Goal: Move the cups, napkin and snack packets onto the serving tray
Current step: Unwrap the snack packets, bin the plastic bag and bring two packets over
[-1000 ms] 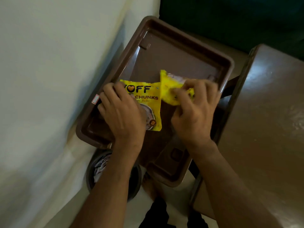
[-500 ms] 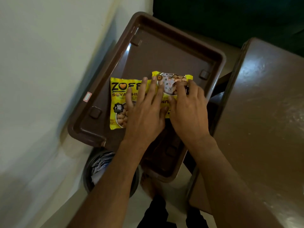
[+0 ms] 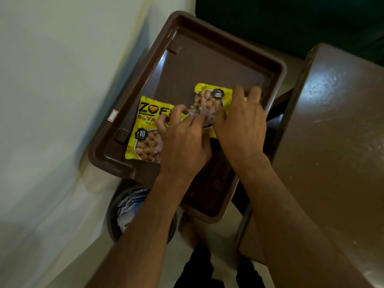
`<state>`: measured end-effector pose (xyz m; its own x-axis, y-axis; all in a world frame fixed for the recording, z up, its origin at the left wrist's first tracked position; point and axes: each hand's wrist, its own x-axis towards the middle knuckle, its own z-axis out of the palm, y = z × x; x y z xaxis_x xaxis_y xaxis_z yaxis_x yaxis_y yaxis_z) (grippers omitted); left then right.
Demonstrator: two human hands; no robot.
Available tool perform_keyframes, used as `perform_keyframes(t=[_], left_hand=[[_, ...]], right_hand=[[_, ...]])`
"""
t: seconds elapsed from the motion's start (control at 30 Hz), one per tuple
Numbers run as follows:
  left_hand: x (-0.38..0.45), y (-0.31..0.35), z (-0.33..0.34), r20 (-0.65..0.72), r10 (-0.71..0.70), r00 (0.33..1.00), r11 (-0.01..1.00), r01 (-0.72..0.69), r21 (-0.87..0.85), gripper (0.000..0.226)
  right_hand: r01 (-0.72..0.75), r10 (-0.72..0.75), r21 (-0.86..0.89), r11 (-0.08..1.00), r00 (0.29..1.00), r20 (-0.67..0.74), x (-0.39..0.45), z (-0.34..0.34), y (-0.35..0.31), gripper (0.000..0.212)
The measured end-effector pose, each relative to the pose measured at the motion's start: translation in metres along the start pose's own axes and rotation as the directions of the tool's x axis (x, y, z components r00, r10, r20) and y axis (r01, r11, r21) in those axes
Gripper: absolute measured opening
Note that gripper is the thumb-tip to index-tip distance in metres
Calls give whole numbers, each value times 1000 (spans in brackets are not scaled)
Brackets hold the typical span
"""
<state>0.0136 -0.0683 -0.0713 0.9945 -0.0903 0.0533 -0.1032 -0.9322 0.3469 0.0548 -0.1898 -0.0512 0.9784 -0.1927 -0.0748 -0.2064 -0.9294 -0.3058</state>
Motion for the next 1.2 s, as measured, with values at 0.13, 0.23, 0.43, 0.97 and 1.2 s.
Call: perform_keyframes(t=[0.13, 0.23, 0.43, 0.97, 1.2], left_hand=[[-14, 11, 7, 51, 92, 994, 993, -89, -72, 15], [-22, 10, 7, 9, 20, 1000, 950, -16, -311, 5], [-13, -2, -7, -230, -118, 966, 990, 96, -103, 26], [24, -21, 14, -13, -391, 920, 899, 385, 210, 72], [35, -25, 12, 17, -358, 933, 924, 352, 148, 67]], right_hand=[[158, -165, 82, 984, 981, 98, 0, 2, -1, 53], [132, -130, -52, 990, 991, 37, -2, 2, 4, 44], [52, -50, -55, 997, 998, 39, -10, 4, -4, 57], [15, -9, -45, 999, 990, 138, -18, -3, -6, 57], [124, -73, -164, 979, 955, 288, -10, 4, -7, 78]])
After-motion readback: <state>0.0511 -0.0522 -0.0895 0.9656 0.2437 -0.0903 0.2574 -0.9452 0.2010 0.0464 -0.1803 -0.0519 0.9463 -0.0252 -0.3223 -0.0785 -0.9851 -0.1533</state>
